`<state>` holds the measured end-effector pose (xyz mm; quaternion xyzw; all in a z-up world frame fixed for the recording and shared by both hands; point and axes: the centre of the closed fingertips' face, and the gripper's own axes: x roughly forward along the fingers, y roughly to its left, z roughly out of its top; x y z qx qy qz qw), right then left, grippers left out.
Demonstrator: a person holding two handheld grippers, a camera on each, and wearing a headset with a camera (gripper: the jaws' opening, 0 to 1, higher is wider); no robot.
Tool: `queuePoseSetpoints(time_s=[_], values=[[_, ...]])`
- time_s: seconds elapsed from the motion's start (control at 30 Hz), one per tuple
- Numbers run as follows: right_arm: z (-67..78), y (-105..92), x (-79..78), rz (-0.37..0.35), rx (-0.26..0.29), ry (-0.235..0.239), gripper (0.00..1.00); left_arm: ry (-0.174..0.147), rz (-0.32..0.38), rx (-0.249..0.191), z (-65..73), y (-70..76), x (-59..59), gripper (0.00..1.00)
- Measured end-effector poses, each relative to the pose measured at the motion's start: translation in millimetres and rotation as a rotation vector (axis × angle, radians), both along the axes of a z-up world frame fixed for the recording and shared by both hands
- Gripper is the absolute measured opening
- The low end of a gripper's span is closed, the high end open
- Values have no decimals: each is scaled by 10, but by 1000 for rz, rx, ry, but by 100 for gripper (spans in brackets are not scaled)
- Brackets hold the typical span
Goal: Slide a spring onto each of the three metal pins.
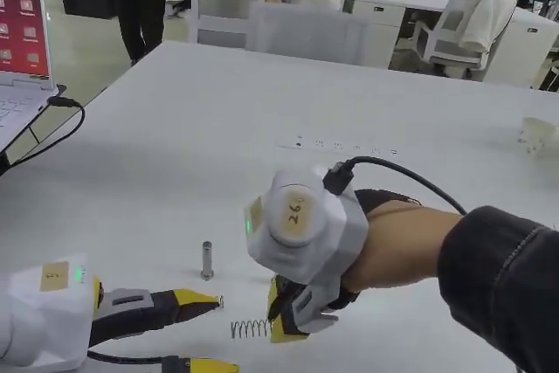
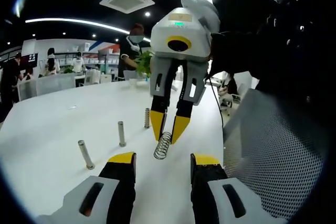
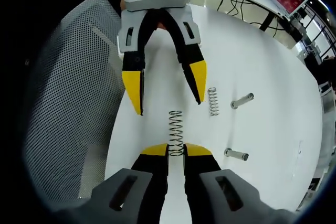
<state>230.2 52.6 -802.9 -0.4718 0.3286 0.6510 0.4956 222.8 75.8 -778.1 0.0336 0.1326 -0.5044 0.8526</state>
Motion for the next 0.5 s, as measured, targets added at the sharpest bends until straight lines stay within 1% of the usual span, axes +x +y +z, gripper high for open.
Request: queuePoseSetpoints(time_s=[0.07, 0.13, 0.23, 0.5], values=[[15, 10, -11, 6, 2, -4, 8, -1, -6, 1, 2, -10, -1, 32], [28, 17, -30, 12, 2, -3, 8, -6, -15, 5, 4, -18, -4, 26], [45, 30, -55, 24, 1, -7, 8, -10, -19, 3, 10, -28, -4, 25], [72, 59, -100, 41, 4, -12, 8, -23, -43, 8, 23, -58, -21, 17]])
